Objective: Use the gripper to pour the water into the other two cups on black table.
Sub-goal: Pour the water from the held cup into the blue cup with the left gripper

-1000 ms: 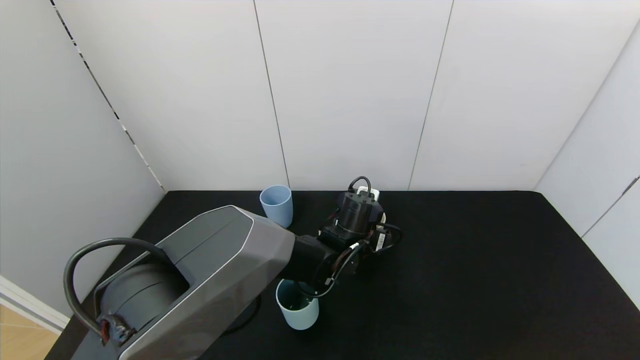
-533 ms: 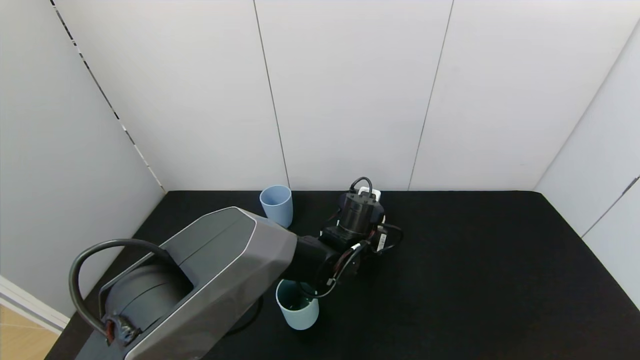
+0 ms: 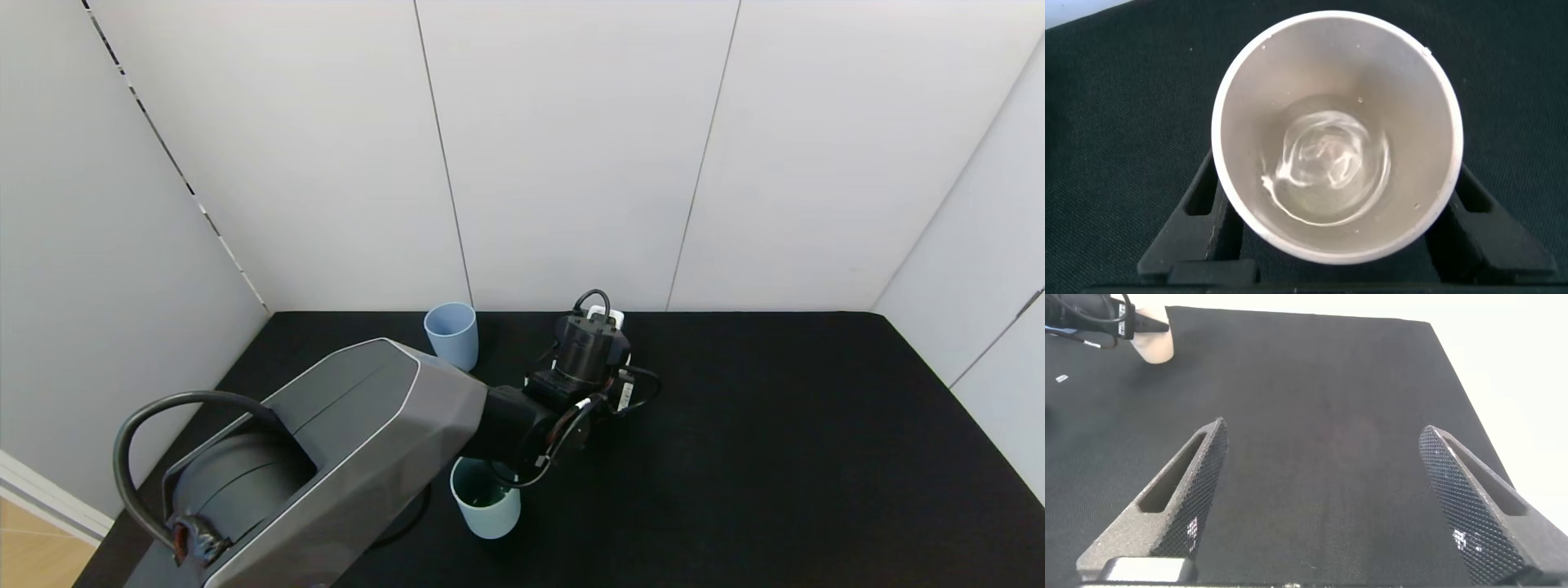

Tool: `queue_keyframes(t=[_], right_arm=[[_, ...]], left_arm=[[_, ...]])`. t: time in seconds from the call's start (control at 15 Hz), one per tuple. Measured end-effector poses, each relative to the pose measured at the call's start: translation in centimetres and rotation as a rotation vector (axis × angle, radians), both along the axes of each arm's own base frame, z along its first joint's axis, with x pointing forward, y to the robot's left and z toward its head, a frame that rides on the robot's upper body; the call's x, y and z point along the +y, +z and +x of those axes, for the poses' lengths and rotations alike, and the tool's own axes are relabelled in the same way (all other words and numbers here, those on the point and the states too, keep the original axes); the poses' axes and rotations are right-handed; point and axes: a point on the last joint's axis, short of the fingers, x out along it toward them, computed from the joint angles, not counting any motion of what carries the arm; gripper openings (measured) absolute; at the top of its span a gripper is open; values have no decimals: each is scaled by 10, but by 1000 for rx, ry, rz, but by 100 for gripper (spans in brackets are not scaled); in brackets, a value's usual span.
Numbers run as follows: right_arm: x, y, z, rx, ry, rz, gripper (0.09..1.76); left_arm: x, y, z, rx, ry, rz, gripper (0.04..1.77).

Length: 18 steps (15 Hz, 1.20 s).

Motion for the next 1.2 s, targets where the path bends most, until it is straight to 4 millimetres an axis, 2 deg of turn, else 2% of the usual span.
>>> queue_keyframes(t=[0.2, 0.53, 0.93, 1.2], right_arm=[[0, 0, 0, 0, 0, 0, 171], [0, 0, 0, 0, 0, 0, 171], [0, 0, 0, 0, 0, 0, 171], [0, 0, 0, 0, 0, 0, 171]], left_arm=[[6, 12, 1, 7, 9, 10, 123], [37, 60, 10, -13, 68, -1, 123], [94, 130, 10, -74, 151, 15, 123], [142, 159, 11, -106, 228, 57, 122]])
